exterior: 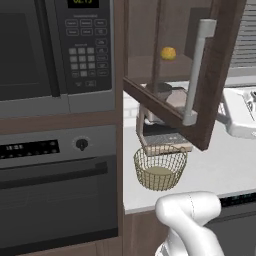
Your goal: Open the cabinet, pick up the bread from the cabinet and place it in the basket. Then move the basket to the dining counter.
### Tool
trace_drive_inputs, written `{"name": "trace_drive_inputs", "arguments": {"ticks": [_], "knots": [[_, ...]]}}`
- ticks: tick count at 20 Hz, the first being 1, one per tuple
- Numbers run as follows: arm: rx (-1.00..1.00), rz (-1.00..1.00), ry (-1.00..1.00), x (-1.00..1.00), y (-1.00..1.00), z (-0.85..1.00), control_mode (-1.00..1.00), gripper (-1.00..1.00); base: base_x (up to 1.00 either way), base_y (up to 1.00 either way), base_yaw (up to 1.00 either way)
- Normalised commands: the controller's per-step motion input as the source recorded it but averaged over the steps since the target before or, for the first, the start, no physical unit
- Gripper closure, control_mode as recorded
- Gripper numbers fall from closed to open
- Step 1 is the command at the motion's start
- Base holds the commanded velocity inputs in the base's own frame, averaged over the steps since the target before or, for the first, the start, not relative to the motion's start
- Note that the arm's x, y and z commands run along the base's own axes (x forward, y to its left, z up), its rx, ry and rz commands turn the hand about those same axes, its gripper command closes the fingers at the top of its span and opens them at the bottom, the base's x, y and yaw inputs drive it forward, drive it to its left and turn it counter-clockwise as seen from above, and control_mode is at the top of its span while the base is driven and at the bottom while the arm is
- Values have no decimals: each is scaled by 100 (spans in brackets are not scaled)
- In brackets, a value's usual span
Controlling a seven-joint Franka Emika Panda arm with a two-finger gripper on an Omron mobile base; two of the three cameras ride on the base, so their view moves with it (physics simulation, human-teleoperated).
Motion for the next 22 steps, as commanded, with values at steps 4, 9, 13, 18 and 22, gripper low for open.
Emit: {"name": "trace_drive_inputs", "arguments": {"ticks": [4,9,13,18,22], "knots": [[0,0,0,-7,85,0,-100,-100,0,0,0],[0,0,0,0,75,0,-100,-100,0,0,0],[-2,0,0,0,80,0,-100,-100,0,0,0],[-1,0,0,-4,22,0,-100,-100,0,0,0],[0,0,-4,-7,3,0,-100,-100,0,0,0]]}}
